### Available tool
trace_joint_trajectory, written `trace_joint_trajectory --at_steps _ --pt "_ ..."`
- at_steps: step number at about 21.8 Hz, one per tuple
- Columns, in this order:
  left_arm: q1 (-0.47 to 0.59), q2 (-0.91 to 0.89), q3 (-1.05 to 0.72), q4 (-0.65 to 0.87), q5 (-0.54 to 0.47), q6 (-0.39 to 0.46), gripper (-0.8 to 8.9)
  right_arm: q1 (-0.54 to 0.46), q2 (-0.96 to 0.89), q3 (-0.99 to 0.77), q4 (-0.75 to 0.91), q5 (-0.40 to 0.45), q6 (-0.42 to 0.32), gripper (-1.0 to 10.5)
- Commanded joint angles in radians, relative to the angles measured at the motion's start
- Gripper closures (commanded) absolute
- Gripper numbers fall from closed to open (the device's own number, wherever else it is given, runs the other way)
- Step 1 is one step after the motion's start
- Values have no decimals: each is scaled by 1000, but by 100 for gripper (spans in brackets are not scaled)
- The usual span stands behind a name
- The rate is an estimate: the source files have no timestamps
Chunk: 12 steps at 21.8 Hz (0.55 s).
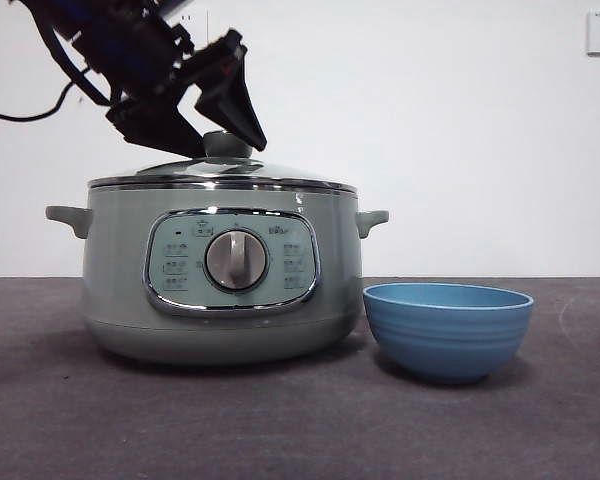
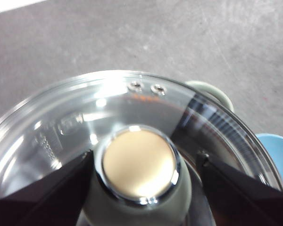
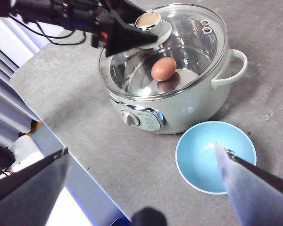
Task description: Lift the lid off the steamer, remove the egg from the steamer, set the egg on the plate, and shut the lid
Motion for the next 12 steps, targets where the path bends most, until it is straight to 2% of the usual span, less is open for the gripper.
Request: trace_joint_trajectory --at_steps 1,3,12 --pt "-3 20 -2 -17 -2 -2 645 2 1 1 5 1 -4 380" --pt "-4 20 -2 0 0 -2 806 2 1 1 6 1 -4 380" --pt "-4 -53 13 0 1 -2 822 2 1 1 8 1 -4 380"
